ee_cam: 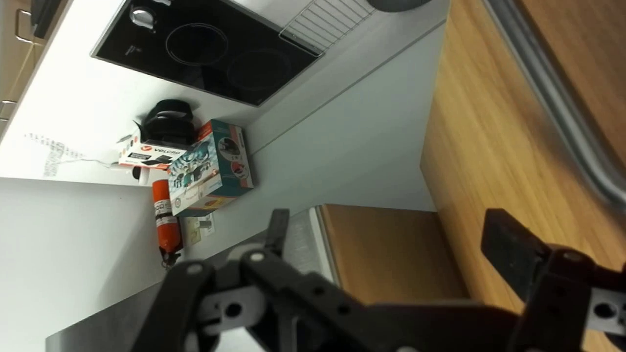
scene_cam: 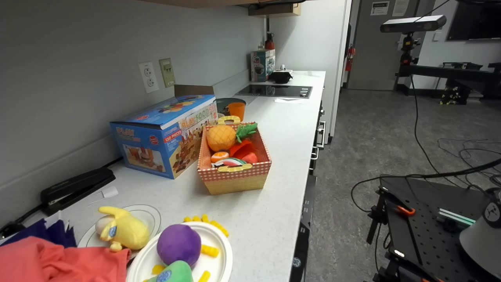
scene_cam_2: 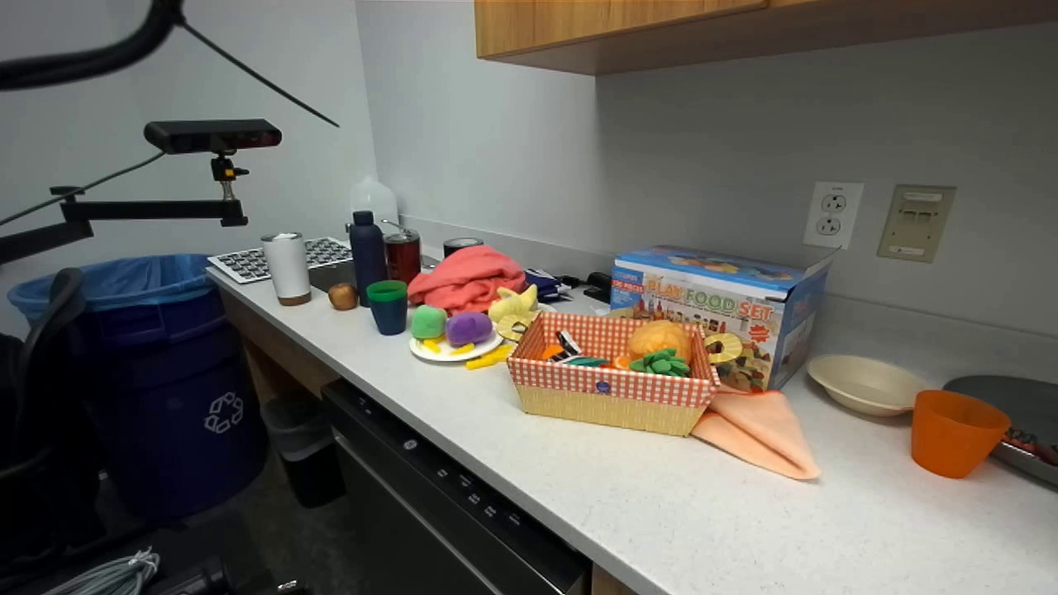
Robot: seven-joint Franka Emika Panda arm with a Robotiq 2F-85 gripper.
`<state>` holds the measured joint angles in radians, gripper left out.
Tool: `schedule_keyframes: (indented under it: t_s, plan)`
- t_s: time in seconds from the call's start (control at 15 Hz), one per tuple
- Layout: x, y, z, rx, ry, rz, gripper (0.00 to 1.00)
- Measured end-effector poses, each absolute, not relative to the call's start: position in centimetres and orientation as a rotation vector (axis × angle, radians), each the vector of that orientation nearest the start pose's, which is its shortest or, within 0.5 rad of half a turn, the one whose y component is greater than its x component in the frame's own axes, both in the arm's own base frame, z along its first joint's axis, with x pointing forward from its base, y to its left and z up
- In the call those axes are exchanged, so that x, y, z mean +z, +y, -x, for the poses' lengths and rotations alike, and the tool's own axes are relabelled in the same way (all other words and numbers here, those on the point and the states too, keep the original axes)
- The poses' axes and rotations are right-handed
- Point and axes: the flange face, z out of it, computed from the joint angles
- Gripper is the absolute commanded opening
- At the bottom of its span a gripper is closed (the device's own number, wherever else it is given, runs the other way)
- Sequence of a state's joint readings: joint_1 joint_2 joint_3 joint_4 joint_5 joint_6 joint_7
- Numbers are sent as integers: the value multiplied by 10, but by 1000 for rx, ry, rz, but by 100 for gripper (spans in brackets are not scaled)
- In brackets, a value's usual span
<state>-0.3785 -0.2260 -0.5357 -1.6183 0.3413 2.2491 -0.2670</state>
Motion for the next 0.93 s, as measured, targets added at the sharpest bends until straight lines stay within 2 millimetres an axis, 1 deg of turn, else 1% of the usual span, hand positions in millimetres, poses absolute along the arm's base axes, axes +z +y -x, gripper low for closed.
schedule_keyframes:
  t_s: [0.4,0.93]
  plan:
    - [786,-440,-288,-1397,971,2671,100]
    - [785,-439,-283,-1337,929,2652,100]
